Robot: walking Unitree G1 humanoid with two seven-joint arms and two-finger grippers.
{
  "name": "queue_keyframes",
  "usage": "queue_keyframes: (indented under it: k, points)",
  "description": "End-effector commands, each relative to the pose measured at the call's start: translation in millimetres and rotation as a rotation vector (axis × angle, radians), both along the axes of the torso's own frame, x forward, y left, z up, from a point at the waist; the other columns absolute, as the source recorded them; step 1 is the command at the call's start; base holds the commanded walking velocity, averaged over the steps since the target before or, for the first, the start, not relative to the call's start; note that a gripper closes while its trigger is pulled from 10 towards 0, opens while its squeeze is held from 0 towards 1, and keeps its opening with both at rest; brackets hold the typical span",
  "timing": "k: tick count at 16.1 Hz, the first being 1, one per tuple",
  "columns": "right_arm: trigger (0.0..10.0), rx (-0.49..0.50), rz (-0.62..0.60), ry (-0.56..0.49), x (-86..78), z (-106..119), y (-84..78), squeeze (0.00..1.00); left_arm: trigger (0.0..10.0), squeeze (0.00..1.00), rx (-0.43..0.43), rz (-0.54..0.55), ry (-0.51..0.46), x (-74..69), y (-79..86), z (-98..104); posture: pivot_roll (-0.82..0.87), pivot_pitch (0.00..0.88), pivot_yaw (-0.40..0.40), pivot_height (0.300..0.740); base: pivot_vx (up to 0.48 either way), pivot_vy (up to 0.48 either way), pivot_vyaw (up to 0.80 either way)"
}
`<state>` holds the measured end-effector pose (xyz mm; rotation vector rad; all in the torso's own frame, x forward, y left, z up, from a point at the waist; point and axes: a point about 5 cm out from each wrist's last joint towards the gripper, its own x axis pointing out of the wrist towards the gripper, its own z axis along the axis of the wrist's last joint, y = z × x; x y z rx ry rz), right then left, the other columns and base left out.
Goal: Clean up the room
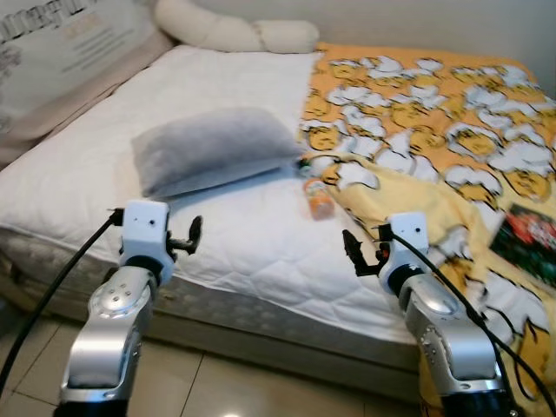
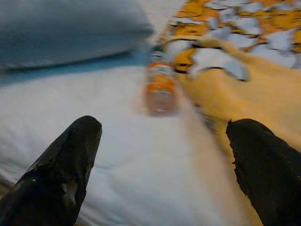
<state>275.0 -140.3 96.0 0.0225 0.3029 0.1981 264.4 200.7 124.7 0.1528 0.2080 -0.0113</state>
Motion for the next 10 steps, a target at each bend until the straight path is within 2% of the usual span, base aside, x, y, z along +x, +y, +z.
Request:
queue_keyframes:
  k: [1,10]
  points:
    - [10.0,-0.014,0.013,0.001,0.7,0.7,2.7,0.0,10.0,1.0,-0.001,-0.007,-0.002,1.0,-1.2,1.4,-0.13,0.0,0.021,0.74,0.3,0.0,0.0]
    - [10.0,-0.01,0.01,0.012,-0.4,-1.6,1.7,0.0,10.0,1.0,0.001,-0.016,0.001,-0.3,-1.2,0.6,-0.12,0.0,0.019,0.74,0.303,0.0,0.0]
